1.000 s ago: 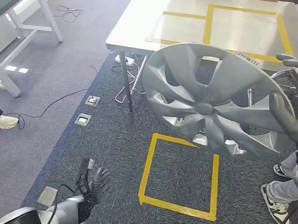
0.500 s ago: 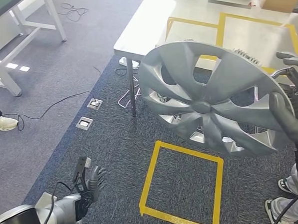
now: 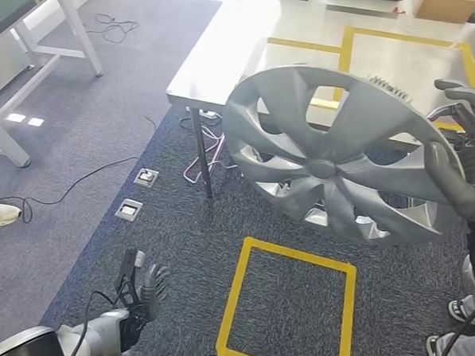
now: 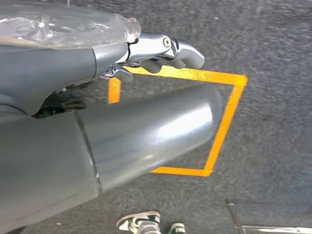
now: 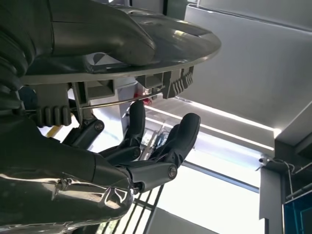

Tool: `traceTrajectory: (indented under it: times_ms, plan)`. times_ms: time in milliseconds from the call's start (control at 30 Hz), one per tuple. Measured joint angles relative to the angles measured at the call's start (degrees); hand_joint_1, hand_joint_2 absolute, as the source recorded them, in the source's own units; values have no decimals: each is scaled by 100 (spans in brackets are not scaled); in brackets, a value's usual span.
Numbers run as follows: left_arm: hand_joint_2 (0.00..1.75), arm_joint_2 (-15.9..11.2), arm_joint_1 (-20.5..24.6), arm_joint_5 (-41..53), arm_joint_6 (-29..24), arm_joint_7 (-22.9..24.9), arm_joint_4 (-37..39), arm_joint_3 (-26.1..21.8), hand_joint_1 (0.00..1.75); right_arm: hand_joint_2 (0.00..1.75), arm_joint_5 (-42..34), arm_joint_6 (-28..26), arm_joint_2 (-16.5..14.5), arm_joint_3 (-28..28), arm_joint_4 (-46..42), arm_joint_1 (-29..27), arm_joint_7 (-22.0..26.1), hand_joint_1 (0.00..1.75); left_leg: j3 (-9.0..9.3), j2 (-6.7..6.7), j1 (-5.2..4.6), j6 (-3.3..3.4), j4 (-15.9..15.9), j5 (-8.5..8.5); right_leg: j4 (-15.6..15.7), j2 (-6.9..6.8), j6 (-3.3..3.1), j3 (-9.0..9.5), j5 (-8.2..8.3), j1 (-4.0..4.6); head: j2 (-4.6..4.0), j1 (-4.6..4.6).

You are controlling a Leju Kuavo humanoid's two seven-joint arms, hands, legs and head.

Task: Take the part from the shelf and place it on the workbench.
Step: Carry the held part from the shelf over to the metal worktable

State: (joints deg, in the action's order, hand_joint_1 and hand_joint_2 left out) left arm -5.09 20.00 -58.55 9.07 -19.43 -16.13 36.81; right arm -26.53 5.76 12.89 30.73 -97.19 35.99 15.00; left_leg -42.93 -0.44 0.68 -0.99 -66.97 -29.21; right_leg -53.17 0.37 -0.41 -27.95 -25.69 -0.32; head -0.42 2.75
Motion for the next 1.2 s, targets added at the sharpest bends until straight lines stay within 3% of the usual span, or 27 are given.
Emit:
traceTrajectory:
  times_ms: [67, 100, 133, 233, 300, 333, 400, 433, 467, 500, 533, 600, 633, 667, 767, 833, 933, 967, 1000, 1033, 1067, 1100, 1167, 1200]
  plan:
    - [0, -13, -1, 0, 0, 1, 0, 0, 0, 175, 0, 1, -21, 8, 29, 13, 2, 175, 183, 26, 14, 6, 825, 718, -18, 5, 54, 152, -172, 1, 0, -2]
    - [0, -18, -5, 0, 0, 3, 0, 0, 0, 175, 0, 0, -32, 11, 40, 29, 6, 175, 246, 36, 8, 21, 1090, 997, -26, 14, 87, 191, -256, 9, 0, -5]
    - [0, -21, -10, 1, 0, 4, 0, 0, 0, 175, 1, -1, -43, 15, 51, 46, 9, 175, 280, 36, 5, 45, 1225, 1159, -50, 26, 124, 237, -308, 18, 0, -7]
    - [0, -18, 5, 2, 1, 5, 1, 1, 0, 175, 11, 0, -63, 22, 78, 83, 9, 175, 416, 14, -9, 154, 1248, 1106, -309, 28, 204, 249, -321, -2, 0, -10]
    - [0, -19, 29, 2, 4, 4, 1, 2, 0, 175, 15, -1, -67, 23, 99, 100, 11, 175, 543, 4, -20, 225, 1250, 1009, -816, 9, 226, -20, -372, -22, 0, -21]
    - [0, -22, 33, 2, 7, 4, 2, 3, 0, 175, 15, -1, -70, 27, 110, 103, 13, 175, 608, 0, -28, 252, 1249, 951, -1184, 2, 234, -251, -484, -23, 0, -27]
    - [0, -27, 23, 3, 11, 4, 2, 4, 0, 175, 15, -1, -76, 33, 129, 98, 16, 175, 757, -10, -47, 281, 1248, 819, -1765, 1, 252, -708, -860, -19, 0, -30]
    - [0, -25, 15, 3, 13, 4, 2, 4, 0, 175, 15, -1, -76, 34, 140, 89, 17, 175, 854, -19, -57, 289, 1248, 739, -1907, 1, 255, -893, -1053, -19, 0, -32]
    - [0, -24, 8, 4, 15, 4, 2, 4, 0, 175, 15, -1, -76, 34, 154, 82, 17, 175, 961, -32, -65, 291, 1248, 660, -1854, 1, 247, -984, -1139, -16, 0, -33]
    - [0, -21, 5, 7, 15, 4, 2, 4, 0, 175, 15, -2, -76, 33, 166, 77, 16, 175, 1079, -45, -73, 289, 1248, 575, -1655, 1, 223, -1017, -1080, -10, 0, -33]
    - [0, -19, 5, 10, 15, 4, 2, 4, 0, 175, 15, -2, -77, 32, 173, 76, 16, 175, 1200, -53, -80, 285, 1251, 489, -1332, 1, 183, -998, -829, 4, 0, -34]
    - [0, -11, 9, 18, 15, 6, 4, 7, 0, 175, 15, -3, -77, 31, 187, 86, 21, 175, 1394, -66, -97, 262, 1249, 325, -539, 0, 92, -955, 102, 56, 0, -46]
    - [0, -6, 13, 21, 15, 8, 4, 9, 0, 175, 15, -4, -77, 31, 194, 89, 21, 175, 1444, -73, -104, 239, 1256, 260, -271, 1, 60, -920, 452, 80, 0, -59]
    - [0, 0, 17, 25, 16, 9, 5, 11, 0, 175, 15, -4, -77, 29, 201, 90, 24, 175, 1478, -79, -109, 213, 1255, 216, -108, 5, 36, -903, 664, 95, 0, -70]
    - [0, 9, 33, 33, 17, 8, 4, 13, 0, 175, 20, 2, -82, 26, 202, 96, 25, 175, 1540, -76, -111, 131, 1196, 159, -41, 8, -32, -755, 592, 90, 0, -72]
    - [0, 9, 52, 33, 17, 6, 4, 14, 0, 175, 24, -1, -87, 22, 205, 108, 24, 175, 1319, -50, -101, 78, 748, 110, -22, 8, -76, -619, 521, 75, 0, -60]
    - [0, 3, 35, 24, 10, 7, 4, 15, 0, 175, 25, 3, -92, 25, 210, 105, 23, 175, 495, -19, -75, 15, -329, -261, -17, 21, -107, -451, 354, 76, 0, -31]
    - [0, 3, 24, 23, 9, 7, 4, 15, 0, 175, 26, 8, -93, 28, 211, 97, 23, 175, 279, -15, -72, 2, -482, -400, -19, 28, -107, -381, 287, 78, 0, -24]
    - [0, 4, 17, 26, 9, 7, 4, 15, 0, 175, 28, 13, -93, 30, 215, 92, 23, 175, 167, -13, -71, 1, -438, -442, -23, 33, -105, -303, 219, 80, 0, -18]
    - [0, 5, 15, 28, 9, 7, 4, 15, 0, 175, 30, 16, -93, 31, 219, 90, 22, 175, 160, -12, -71, 9, -206, -332, -28, 36, -101, -215, 147, 83, 0, -13]
    - [0, 4, 16, 29, 8, 7, 4, 15, 0, 175, 32, 21, -93, 32, 222, 90, 22, 175, 234, -11, -74, 31, 189, -45, -31, 37, -93, -116, 66, 88, 0, -11]
    - [0, 2, 16, 28, 7, 7, 5, 15, 0, 175, 33, 26, -93, 33, 227, 91, 22, 175, 333, -10, -80, 64, 629, 368, -34, 37, -82, -44, -12, 92, 0, -11]
    - [0, -8, 19, 22, -2, 11, 7, 17, 0, 175, 32, 31, -98, 37, 241, 102, 22, 175, 491, -10, -114, 141, 1209, 923, -45, 59, -36, 65, -153, 105, 0, -27]
    - [0, -11, 19, 20, -7, 14, 8, 19, 0, 175, 32, 32, -102, 37, 249, 106, 23, 175, 514, -10, -124, 175, 1279, 1015, -60, 71, -9, 85, -191, 108, 0, -33]
